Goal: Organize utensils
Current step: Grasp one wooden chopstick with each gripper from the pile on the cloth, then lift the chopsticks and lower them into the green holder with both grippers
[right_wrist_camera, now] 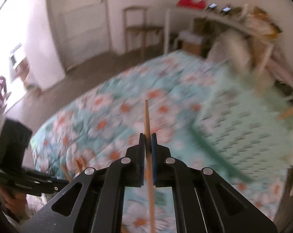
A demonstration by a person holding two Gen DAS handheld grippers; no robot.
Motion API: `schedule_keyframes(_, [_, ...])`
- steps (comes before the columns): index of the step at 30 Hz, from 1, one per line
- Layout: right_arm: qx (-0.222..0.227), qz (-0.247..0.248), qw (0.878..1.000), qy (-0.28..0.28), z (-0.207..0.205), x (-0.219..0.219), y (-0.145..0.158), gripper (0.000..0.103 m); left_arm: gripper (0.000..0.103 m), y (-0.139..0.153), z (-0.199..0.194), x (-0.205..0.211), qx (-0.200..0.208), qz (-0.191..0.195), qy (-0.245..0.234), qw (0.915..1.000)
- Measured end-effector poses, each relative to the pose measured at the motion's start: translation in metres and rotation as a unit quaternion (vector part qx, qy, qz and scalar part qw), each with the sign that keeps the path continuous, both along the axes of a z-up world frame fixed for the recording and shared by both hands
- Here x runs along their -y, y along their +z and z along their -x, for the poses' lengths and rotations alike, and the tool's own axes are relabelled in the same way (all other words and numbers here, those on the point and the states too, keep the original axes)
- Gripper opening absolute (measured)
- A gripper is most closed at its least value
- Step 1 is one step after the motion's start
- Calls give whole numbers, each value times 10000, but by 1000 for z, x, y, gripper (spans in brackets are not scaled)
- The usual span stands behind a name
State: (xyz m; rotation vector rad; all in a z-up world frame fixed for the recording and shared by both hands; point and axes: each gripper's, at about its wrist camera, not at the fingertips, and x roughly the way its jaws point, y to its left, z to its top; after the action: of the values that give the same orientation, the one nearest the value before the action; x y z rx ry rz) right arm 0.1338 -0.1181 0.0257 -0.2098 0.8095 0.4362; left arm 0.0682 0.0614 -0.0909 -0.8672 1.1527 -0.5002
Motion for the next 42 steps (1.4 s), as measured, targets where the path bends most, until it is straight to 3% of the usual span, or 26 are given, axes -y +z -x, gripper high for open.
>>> schedule_keyframes(4, [492,-554,9955,-589,16,39,42,4,15,0,0,0,-12,26,77,10000])
schedule_keyframes(9, [914,-1087,9828,-1180,40,73,65,4,14,5,1,1,147,26,146,9998])
schedule_keyframes(13, [998,-1144,9772,-1485,51,81,58,4,13,27,1,3,689,-105,64,9975])
schedule_keyframes(18, [943,-1385,9686,-1836,57,97,50,4,10,68,4,9,1577,-408,-178,9865])
schedule_keyframes(22, [946,-1472,9629,-2055,66,107,49,4,7,107,4,11,2332,-453,-362,9707])
schedule_keyframes(30, [1097,-1635,9516,-2361,85,122,52,4,5,167,-19,18,3250,-312,-480,9440])
schedule_keyframes(33, [1146,-1657,9498,-2392,90,125,55,4,5,197,-34,28,3715,-184,-460,9271])
schedule_keyframes(39, [1224,-1740,9471,-2403,97,128,59,4,5,255,-56,56,4694,-272,-400,8817])
schedule_keyframes(42, [1252,-1843,9440,-2432,101,133,61,4,5,272,-72,74,4907,-342,-363,8699])
